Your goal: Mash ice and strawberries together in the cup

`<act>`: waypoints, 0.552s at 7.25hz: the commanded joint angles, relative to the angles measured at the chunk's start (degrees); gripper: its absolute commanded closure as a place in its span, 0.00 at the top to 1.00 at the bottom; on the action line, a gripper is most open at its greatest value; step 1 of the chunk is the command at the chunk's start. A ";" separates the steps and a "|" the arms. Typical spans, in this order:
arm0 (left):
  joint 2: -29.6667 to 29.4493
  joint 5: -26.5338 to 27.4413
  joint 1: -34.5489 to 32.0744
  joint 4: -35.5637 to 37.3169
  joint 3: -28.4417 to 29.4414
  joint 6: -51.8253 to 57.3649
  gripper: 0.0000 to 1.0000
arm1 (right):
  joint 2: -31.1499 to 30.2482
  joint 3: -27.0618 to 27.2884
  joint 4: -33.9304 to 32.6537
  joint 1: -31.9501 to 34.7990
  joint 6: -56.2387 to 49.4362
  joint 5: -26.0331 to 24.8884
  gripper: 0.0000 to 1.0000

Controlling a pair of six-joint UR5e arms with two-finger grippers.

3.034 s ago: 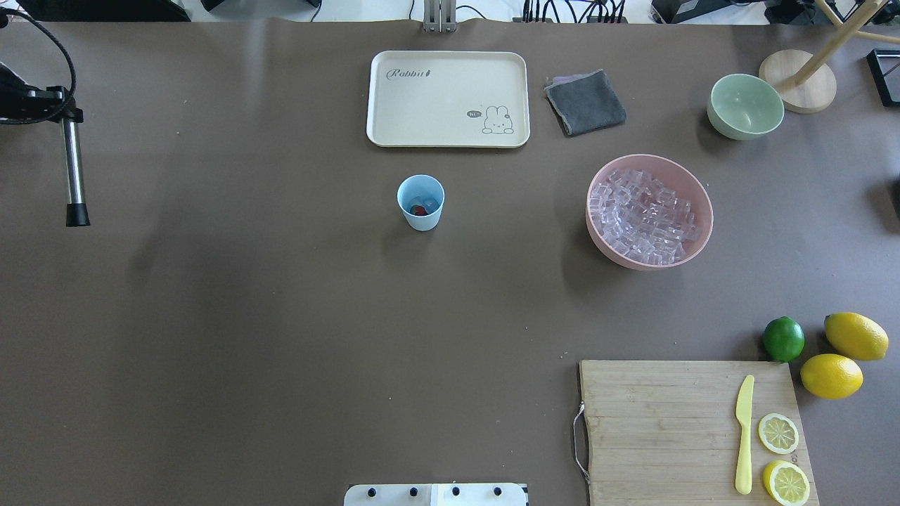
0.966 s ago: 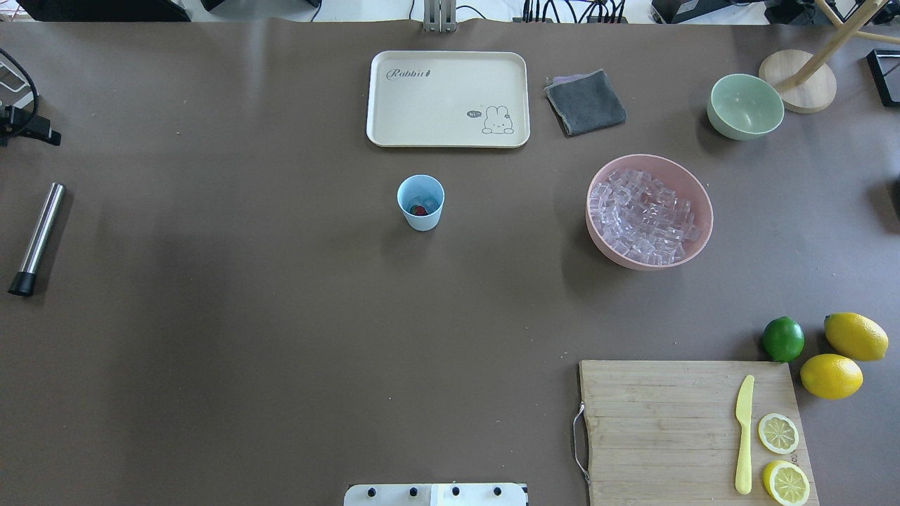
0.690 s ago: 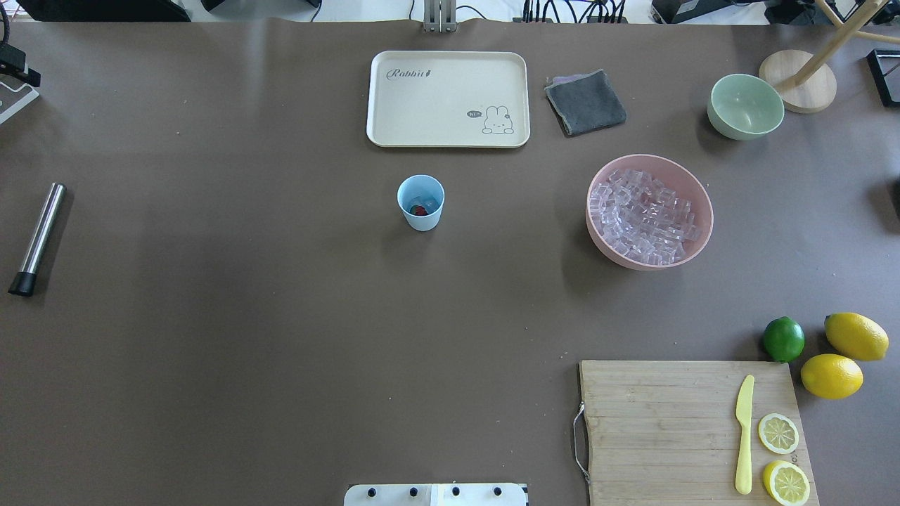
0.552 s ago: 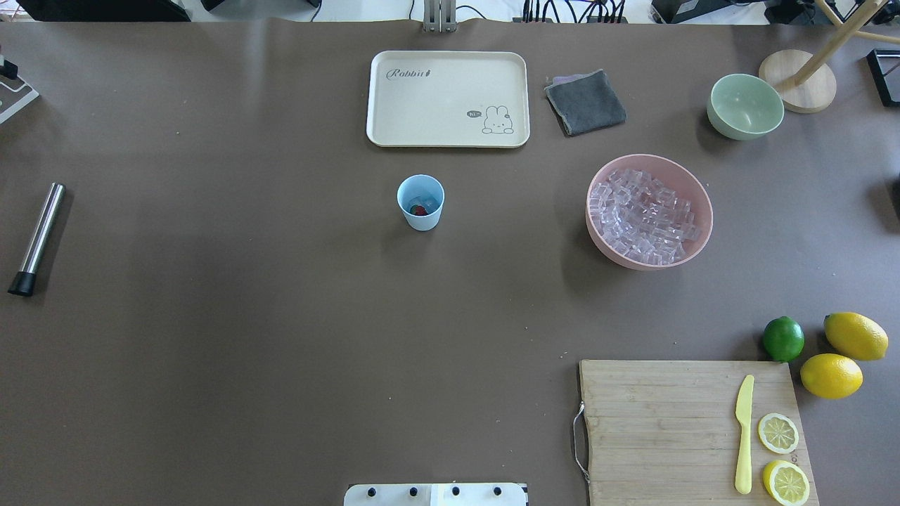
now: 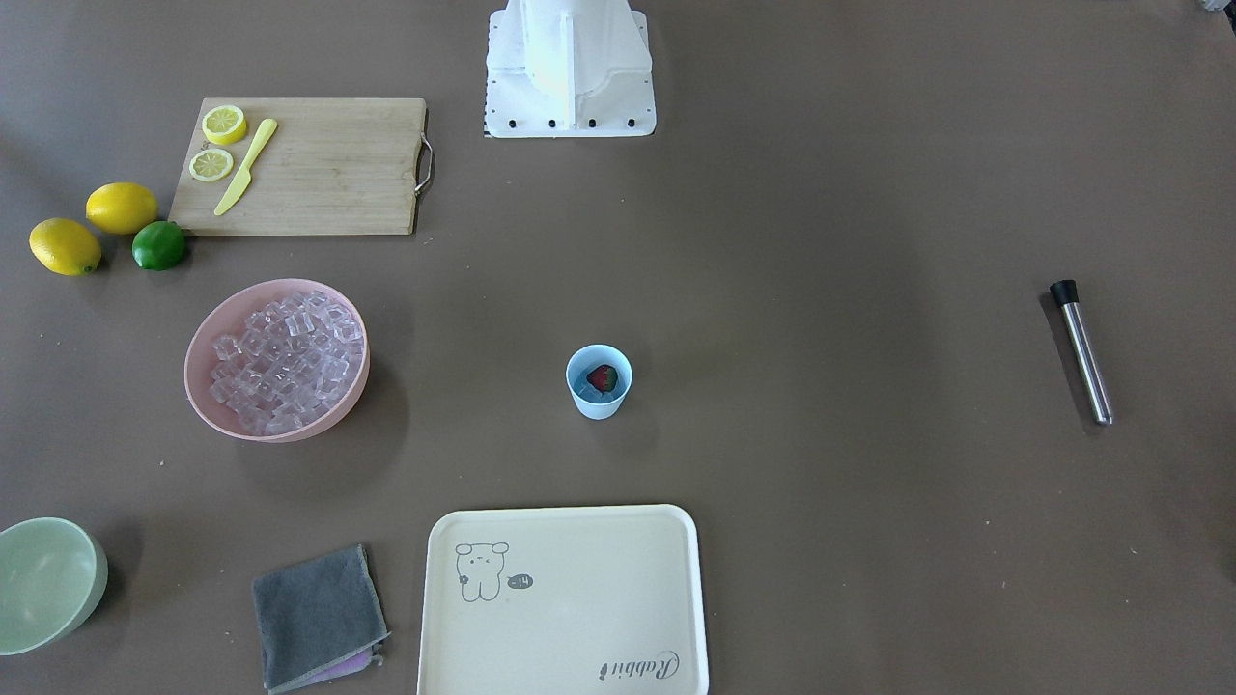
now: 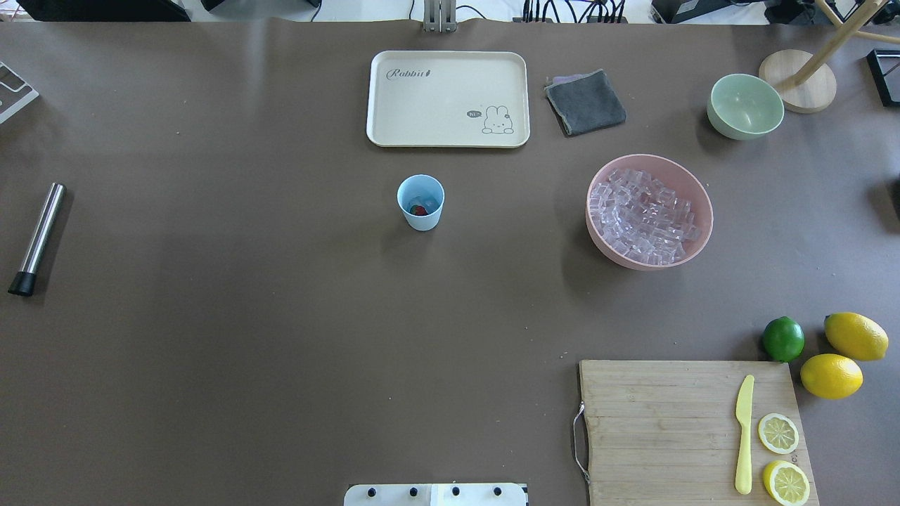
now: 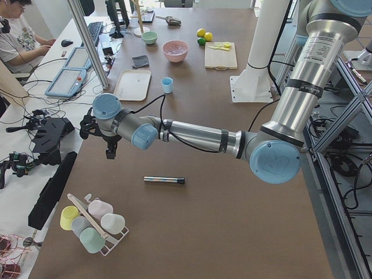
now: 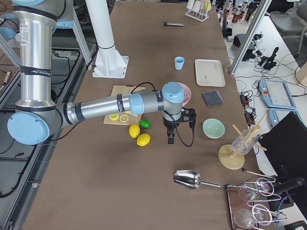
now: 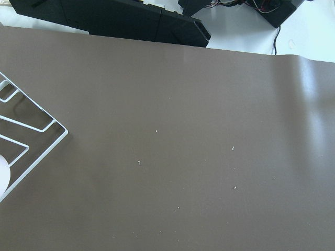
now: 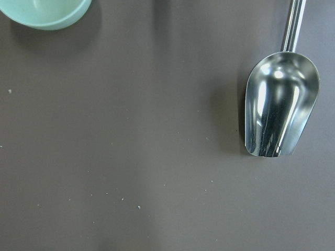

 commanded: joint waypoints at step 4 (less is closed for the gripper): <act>2.15 5.25 0.64 0.09 -1.45 4.95 0.98 | 2.81 -7.70 2.52 0.20 -3.26 -0.91 0.99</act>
